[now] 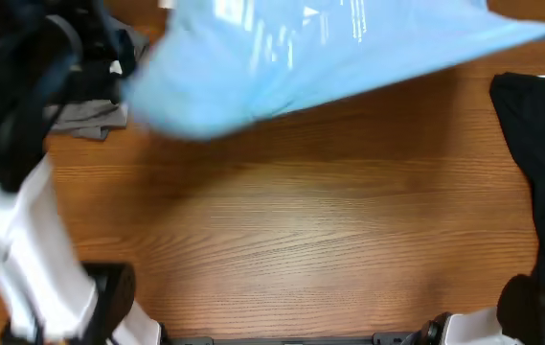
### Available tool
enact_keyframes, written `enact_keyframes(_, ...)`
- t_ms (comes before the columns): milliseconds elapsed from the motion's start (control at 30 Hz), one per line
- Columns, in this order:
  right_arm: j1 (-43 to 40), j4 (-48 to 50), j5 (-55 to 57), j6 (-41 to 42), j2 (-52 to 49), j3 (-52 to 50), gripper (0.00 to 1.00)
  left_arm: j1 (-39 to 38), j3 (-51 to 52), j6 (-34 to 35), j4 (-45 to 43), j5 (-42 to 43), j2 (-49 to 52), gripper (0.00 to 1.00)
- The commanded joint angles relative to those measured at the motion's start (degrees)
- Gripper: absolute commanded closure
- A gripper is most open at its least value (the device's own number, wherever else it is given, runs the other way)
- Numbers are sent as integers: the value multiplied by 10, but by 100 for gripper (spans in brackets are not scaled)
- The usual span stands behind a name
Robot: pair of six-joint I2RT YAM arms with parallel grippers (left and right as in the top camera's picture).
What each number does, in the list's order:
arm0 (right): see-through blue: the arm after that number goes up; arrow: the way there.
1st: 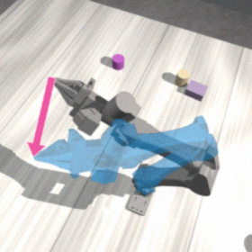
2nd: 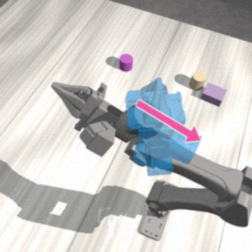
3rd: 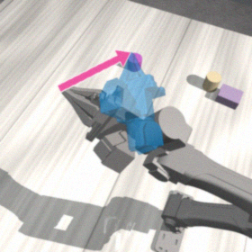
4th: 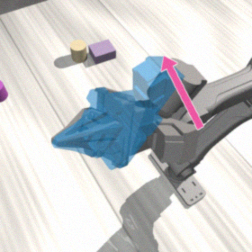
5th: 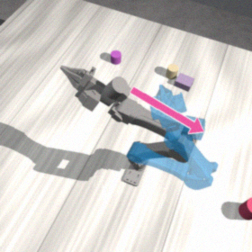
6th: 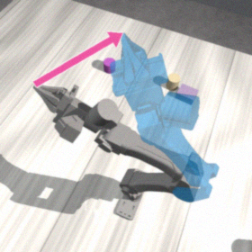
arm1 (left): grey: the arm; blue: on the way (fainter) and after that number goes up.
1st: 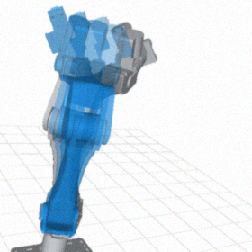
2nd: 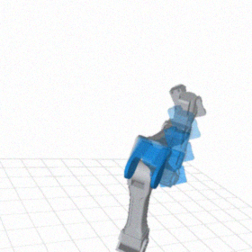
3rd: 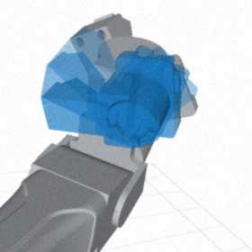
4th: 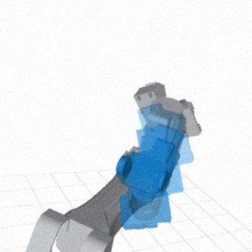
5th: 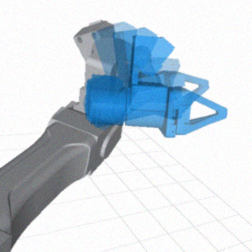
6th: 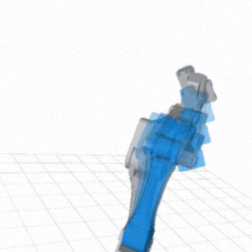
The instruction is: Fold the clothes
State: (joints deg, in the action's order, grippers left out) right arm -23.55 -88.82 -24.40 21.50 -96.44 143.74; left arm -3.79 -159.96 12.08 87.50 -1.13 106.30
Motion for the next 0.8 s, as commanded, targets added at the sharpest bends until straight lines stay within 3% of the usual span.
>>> enact_keyframes(0, 27, -24, 22, -45, -27, -83, 96, -4, 71, 17, 54, 27, 110, 96)
enact_keyframes(133, 56, -9, 29, -53, -26, -229, 96, -5, 151, 17, 93, 70, 184, 96)
enact_keyframes(300, 52, 37, 48, -55, -26, -386, 96, -14, 256, 23, 93, 72, 196, 96)
enact_keyframes(533, 50, 93, 118, -48, -26, -453, 96, -58, 305, 16, 93, 82, 196, 94)
enact_keyframes(567, 50, 96, 131, -47, -26, -453, 91, -66, 312, 16, 93, 82, 196, 91)
enact_keyframes(600, 50, 100, 143, -48, -26, -453, 69, -75, 321, 16, 91, 82, 196, 89)
enact_keyframes(633, 50, 103, 155, -48, -26, -453, 22, -86, 333, 16, 87, 82, 196, 87)
enact_keyframes(667, 49, 103, 168, -47, -26, -453, 13, -96, 348, 17, 80, 82, 196, 86)
enact_keyframes(767, 44, 97, 218, -16, -26, -453, 0, -118, 395, 31, 51, 82, 196, 81)
